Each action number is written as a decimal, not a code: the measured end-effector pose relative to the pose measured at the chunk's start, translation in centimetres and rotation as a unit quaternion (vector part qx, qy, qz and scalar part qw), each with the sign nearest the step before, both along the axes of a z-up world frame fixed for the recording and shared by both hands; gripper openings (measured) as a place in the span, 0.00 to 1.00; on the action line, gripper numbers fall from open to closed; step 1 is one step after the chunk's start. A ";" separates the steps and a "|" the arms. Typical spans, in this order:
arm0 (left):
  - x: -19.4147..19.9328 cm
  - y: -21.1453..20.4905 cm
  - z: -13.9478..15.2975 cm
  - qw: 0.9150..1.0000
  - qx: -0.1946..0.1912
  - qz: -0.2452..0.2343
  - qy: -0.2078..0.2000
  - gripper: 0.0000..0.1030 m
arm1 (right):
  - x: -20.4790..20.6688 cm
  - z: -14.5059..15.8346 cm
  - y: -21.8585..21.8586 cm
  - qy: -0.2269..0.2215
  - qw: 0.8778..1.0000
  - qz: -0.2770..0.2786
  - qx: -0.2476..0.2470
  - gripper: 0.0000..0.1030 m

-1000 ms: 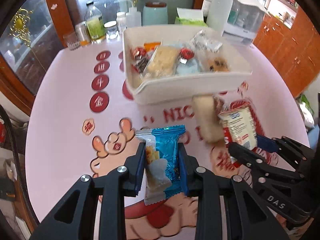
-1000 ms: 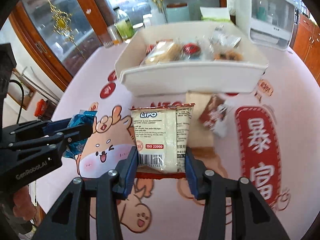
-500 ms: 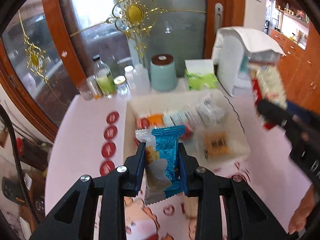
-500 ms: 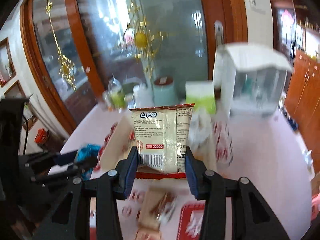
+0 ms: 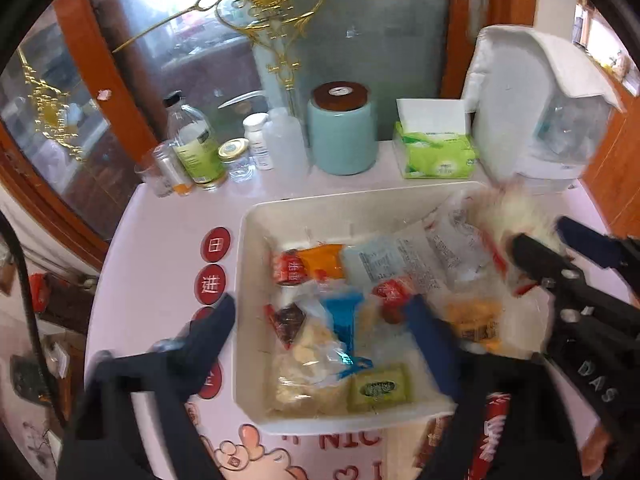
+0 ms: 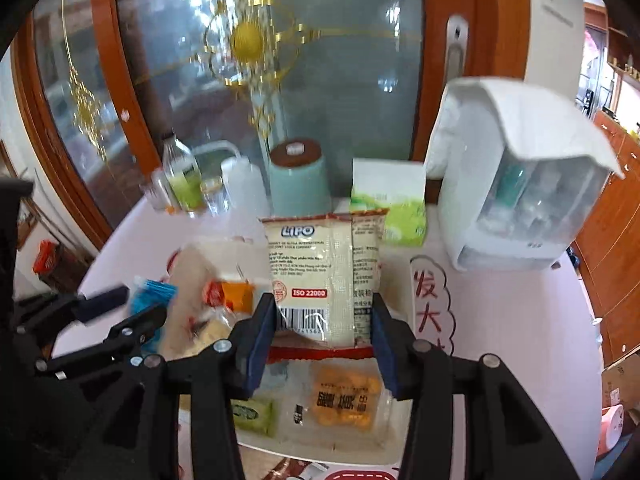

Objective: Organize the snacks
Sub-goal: 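Lower both packs into the white tray and open both tools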

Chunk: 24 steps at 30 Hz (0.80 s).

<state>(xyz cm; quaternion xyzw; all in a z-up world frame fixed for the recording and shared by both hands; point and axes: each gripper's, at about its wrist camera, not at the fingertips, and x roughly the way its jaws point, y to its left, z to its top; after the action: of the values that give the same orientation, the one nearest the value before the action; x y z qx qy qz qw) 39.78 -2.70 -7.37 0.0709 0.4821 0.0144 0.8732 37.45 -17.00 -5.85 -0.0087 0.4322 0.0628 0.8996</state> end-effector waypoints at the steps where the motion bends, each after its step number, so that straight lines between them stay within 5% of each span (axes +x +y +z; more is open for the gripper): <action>1: 0.0 0.1 -0.3 1.000 0.001 0.001 -0.003 0.90 | 0.0 -0.4 -0.3 0.000 1.000 -0.005 -0.002 0.50; 7: 0.4 1.0 -1.8 0.999 -0.024 0.018 0.018 0.90 | -0.4 -1.3 -1.3 0.002 1.000 -0.014 0.006 0.65; 24: -5.3 -0.2 1.4 1.000 -0.007 -0.009 -0.020 0.90 | -5.8 0.7 -3.1 -0.014 0.995 -0.044 0.083 0.66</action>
<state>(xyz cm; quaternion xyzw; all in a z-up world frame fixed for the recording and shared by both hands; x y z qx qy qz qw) 34.53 -2.93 -5.98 0.0686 0.4638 0.0041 0.8833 31.65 -20.07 -5.11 0.0843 0.4126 0.0584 0.9051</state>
